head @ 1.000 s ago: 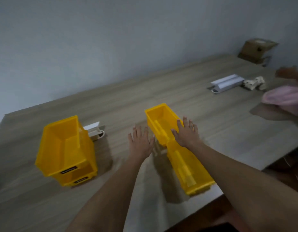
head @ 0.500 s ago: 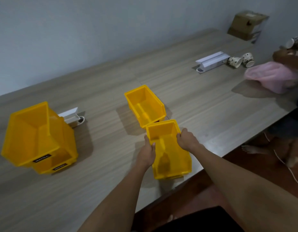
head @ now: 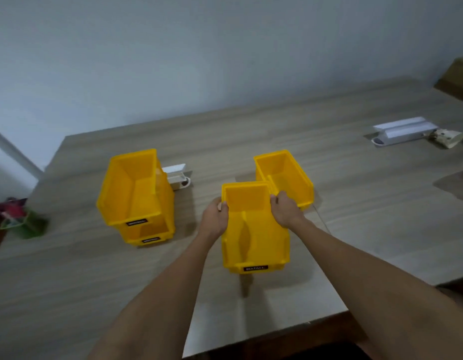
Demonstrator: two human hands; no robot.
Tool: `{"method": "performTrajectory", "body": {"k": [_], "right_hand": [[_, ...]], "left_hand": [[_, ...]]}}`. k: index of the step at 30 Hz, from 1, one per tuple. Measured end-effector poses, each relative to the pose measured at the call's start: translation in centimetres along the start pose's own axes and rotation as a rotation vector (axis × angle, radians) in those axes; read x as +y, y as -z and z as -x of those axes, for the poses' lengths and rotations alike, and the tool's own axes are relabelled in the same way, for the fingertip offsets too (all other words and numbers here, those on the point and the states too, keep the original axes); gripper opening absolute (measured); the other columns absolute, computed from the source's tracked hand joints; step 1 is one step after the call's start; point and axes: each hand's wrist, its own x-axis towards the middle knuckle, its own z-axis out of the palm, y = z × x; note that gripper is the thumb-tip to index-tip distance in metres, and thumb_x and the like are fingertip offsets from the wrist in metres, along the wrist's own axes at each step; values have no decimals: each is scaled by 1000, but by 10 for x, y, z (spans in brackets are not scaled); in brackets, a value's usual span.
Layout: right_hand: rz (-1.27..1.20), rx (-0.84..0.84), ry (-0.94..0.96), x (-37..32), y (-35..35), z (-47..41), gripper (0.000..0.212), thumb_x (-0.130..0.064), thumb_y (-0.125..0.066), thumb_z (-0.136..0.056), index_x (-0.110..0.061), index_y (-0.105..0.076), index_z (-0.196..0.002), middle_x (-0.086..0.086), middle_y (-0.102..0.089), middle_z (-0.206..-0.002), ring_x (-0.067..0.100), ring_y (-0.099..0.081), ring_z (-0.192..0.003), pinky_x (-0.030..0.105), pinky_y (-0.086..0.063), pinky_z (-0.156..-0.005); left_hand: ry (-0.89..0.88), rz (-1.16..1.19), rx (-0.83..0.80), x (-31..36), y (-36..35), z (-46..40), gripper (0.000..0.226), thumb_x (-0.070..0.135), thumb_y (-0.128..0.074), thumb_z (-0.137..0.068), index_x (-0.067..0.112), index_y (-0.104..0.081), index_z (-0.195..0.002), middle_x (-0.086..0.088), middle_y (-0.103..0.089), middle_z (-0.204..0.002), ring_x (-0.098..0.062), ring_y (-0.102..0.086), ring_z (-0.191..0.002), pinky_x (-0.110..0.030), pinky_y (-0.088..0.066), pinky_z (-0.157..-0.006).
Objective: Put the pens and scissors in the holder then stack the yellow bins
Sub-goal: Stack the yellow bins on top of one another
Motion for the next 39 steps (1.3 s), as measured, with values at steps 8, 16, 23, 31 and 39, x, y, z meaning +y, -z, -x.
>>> {"method": "performTrajectory", "body": {"k": [8, 16, 23, 31, 39], "right_hand": [[1, 108, 292, -157, 1, -41, 41, -31, -33, -104, 4, -54, -112, 30, -61, -117, 45, -55, -111, 44, -42, -83], [-34, 82, 442, -289, -23, -61, 44, -32, -31, -105, -1, -60, -95, 25, -65, -102, 40, -60, -97, 34, -37, -71], [-31, 42, 445, -345, -67, -67, 40, -30, -31, -105, -5, -54, -84, 19, -60, -88, 33, -58, -86, 33, -36, -69], [-1, 3, 402, -356, -100, -77, 43, -28, -31, -105, 1, -60, -94, 21, -62, -94, 25, -51, -76, 31, -36, -67], [22, 45, 382, -363, -115, -78, 45, -27, -30, -106, 3, -63, -99, 13, -56, -87, 23, -51, -78, 31, -38, -69]], "left_hand": [[-137, -108, 167, 24, 146, -58, 38, 26, -34, -104, 8, -57, -129, -15, -64, -127, -32, -58, -118, -36, -44, -93], [-146, -163, 289, 15, 273, -88, 38, 26, -34, -104, 6, -63, -116, -18, -68, -114, -33, -62, -104, -42, -48, -89], [-121, -117, 270, -20, 334, -101, 40, 27, -34, -103, 7, -64, -120, -16, -68, -115, -32, -63, -104, -47, -51, -94], [-51, -38, 254, -47, 347, -113, 38, 26, -37, -103, 6, -63, -122, -16, -67, -117, -32, -63, -105, -51, -51, -96], [-40, -29, 231, -62, 351, -119, 40, 26, -37, -103, 6, -57, -132, -16, -63, -128, -33, -60, -115, -48, -48, -101]]}}
